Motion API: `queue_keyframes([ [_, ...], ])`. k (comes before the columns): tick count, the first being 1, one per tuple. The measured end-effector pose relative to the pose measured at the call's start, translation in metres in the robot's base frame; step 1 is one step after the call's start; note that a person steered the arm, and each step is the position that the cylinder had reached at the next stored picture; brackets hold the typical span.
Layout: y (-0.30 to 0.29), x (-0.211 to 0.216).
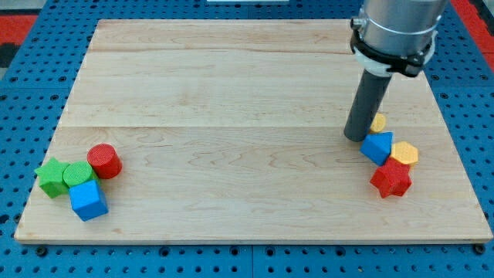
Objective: Push the yellow heart into the hexagon
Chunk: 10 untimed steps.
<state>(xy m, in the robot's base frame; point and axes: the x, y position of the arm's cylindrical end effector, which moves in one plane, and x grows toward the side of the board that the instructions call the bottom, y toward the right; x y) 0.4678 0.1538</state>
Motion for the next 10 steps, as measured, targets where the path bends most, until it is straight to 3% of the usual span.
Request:
queue_keyframes([
  [2,-0.006,-0.053],
  [3,0.003,-0.058],
  [5,0.04,-0.019],
  [10,0.024,-0.018],
])
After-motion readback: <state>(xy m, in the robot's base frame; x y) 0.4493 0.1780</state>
